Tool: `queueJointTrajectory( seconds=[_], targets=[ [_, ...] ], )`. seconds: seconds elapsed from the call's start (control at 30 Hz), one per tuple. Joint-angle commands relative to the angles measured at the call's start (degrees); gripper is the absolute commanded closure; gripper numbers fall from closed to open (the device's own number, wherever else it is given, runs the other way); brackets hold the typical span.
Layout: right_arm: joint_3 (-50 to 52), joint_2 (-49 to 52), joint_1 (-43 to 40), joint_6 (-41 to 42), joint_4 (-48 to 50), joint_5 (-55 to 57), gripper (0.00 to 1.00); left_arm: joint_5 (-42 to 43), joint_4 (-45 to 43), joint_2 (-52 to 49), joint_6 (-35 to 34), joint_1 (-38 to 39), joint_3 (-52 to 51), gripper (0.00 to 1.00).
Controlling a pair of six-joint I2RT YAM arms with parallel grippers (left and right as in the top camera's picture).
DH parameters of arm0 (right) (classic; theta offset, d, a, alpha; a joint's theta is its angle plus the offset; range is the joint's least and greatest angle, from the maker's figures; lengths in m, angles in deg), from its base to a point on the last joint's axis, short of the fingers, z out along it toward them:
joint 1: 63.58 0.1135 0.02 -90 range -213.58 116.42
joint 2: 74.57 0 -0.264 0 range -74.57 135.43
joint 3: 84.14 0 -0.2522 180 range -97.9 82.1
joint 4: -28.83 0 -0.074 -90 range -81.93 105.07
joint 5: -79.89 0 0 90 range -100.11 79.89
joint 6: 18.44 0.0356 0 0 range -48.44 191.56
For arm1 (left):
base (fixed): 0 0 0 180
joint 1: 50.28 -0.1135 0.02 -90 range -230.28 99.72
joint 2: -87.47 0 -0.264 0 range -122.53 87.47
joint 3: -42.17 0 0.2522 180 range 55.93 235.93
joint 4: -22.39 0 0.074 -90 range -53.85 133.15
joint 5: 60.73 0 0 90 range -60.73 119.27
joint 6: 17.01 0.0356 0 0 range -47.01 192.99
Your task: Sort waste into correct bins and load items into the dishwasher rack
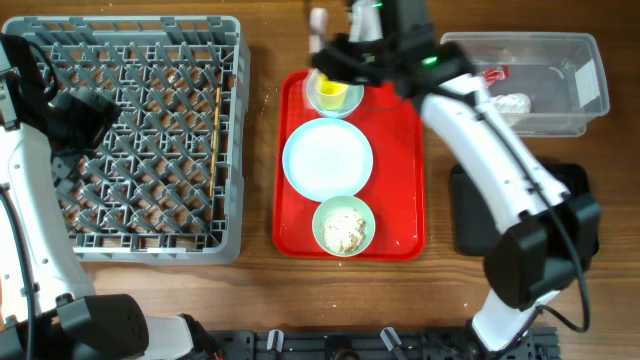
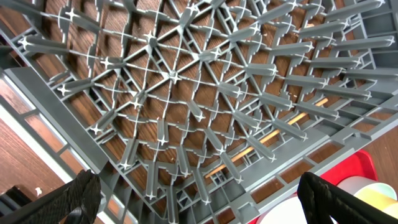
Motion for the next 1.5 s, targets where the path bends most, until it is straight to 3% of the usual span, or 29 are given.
queueJointTrajectory(
  seconds=[0.0,0.27,0.33,0.47,0.67,0.73,0.8,0.87,0.97,1.13,1.23,1.33,1.47],
  targets=[
    [0.26,3.98,10.49,12.96,7.69,1.90,0.96,0.22,0.04,0.42,-0.50,-0.15,0.26,0.00],
    [0.26,13.22,22.38,25.40,13.81,15.28,0.95,0.22,0.04,0.42,-0.50,-0.15,0.26,0.00],
    [0.26,14.34,22.73,25.77,14.25,15.65,0.89,0.22,0.04,0.42,-0.52,-0.15,0.26,0.00],
    [0.26,14.88,22.71,25.11,13.90,15.67,0.65,0.22,0.04,0.42,-0.50,-0.15,0.26,0.00],
    [0.22,11.63,20.35,20.98,13.70,13.79,0.60,0.22,0.04,0.42,-0.52,-0.15,0.26,0.00],
    [0.22,7.37,18.14,18.05,10.47,13.22,0.59,0.22,0.04,0.42,-0.50,-0.15,0.28,0.00],
    [0.22,2.56,15.13,14.27,6.12,13.22,0.49,0.22,0.04,0.42,-0.52,-0.15,0.26,0.00],
    [0.22,-1.79,11.87,11.19,1.33,13.25,0.21,0.22,0.04,0.42,-0.52,-0.15,0.26,0.00],
    [0.22,-10.51,2.10,8.96,-11.74,13.84,0.00,0.22,0.04,0.42,-0.50,-0.15,0.28,0.00],
    [0.24,-16.59,-14.45,9.01,-29.35,17.55,0.00,0.22,0.04,0.42,-0.52,-0.15,0.26,0.00],
    [0.37,-16.24,-23.30,8.94,-40.09,27.67,0.00,0.22,0.04,0.42,-0.52,-0.15,0.28,0.00],
    [1.60,-15.87,-26.38,9.03,-43.41,37.35,0.00,0.22,0.04,0.42,-0.50,-0.15,0.26,0.00],
    [1.77,-15.87,-27.26,9.03,-42.69,37.92,0.00,0.22,0.04,0.42,-0.52,-0.15,0.26,0.00]
  ],
)
